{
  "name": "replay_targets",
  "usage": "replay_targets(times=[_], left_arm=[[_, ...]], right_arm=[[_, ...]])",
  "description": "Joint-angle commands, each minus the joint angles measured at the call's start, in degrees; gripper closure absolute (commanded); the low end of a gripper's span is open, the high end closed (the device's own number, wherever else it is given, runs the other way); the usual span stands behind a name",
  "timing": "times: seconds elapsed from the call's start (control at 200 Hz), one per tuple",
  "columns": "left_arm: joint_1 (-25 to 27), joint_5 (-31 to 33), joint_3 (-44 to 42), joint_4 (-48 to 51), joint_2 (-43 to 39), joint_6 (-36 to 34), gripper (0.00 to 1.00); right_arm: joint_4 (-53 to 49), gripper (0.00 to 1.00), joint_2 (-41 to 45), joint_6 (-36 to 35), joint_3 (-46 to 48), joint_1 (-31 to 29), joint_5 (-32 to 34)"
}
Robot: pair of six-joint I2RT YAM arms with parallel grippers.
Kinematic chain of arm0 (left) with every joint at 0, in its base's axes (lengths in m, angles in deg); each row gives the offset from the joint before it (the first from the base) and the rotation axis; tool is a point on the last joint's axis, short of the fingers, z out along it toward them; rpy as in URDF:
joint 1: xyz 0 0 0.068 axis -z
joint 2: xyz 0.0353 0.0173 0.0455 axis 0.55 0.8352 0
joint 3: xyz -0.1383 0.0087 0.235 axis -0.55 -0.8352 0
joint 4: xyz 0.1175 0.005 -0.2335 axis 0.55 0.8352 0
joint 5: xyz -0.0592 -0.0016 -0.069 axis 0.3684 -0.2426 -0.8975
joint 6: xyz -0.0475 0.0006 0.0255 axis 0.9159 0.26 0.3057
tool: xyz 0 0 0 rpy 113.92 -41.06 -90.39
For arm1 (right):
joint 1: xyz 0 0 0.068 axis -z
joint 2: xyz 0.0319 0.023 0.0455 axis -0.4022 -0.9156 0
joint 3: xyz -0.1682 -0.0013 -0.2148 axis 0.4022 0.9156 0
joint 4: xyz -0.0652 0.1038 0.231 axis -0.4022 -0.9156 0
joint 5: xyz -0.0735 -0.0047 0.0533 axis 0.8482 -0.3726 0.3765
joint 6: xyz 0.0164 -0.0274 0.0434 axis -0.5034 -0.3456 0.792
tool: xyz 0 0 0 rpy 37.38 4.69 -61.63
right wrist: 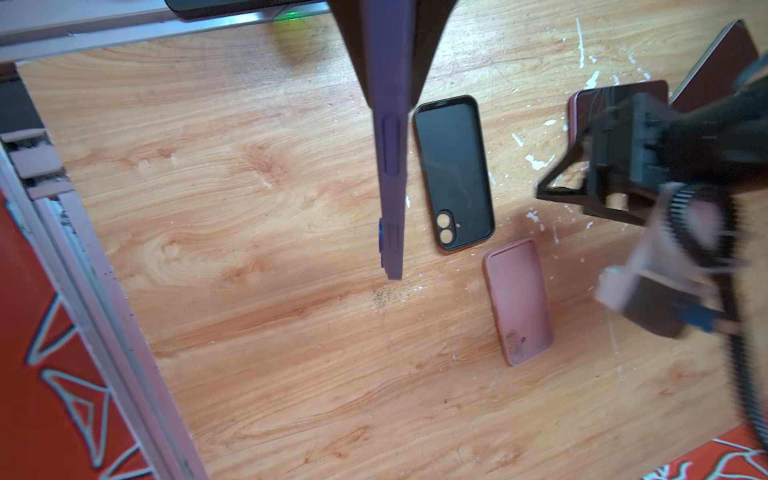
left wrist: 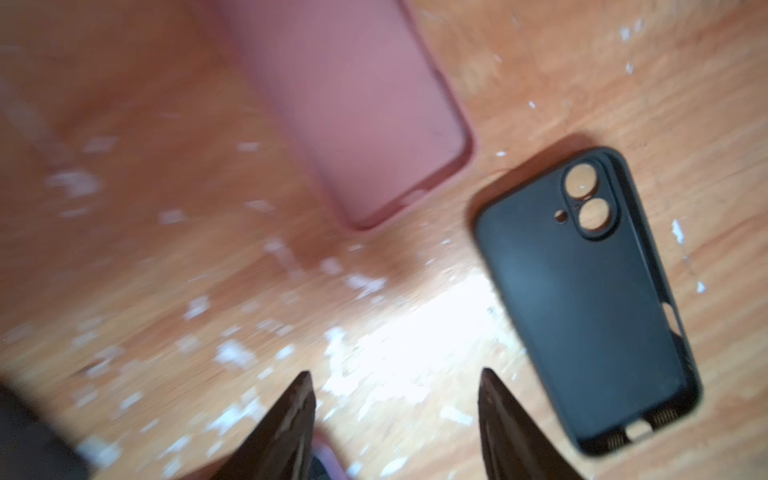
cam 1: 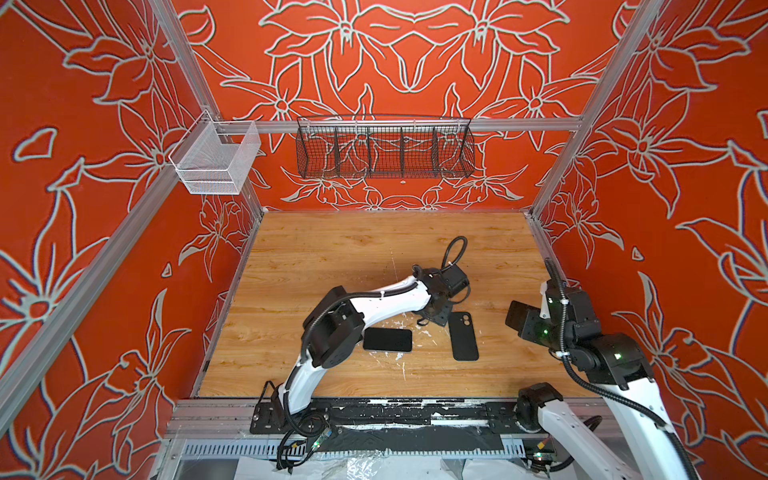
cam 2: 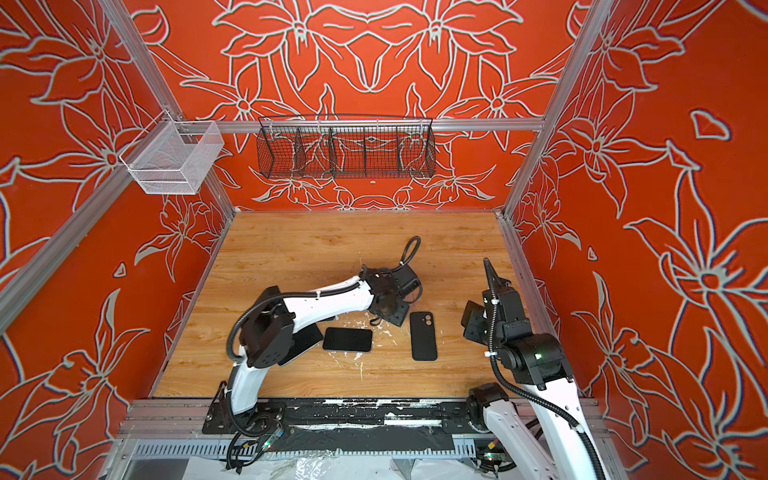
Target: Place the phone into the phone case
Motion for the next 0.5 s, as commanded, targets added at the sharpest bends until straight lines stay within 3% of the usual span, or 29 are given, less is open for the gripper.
replay_targets(times=[0.0, 0.2, 0.38, 0.49], left_arm=[[-6.57, 4.23, -3.82, 4.28, -9.14, 0.54, 0.38], [-22.52, 4.69, -17.21, 9.01, -19.76, -0.15, 0.38], [-39.40, -2.65, -28.18, 7.85, -23.94, -0.32, 0.40], [-45.63, -8.14, -30.71, 5.97, -23.74, -0.27, 0.42]], right_arm=[[4.31, 1.00, 0.23, -1.36, 0.68, 0.35, -5.58], [11.02, 1.00, -2.37, -2.62, 1.97, 0.18, -16.84], [22.21, 1.00, -5.58, -0.93, 3.89, -3.46, -28.97], [28.56, 1.00, -9.52, 0.03, 4.20, -8.18, -33.16]])
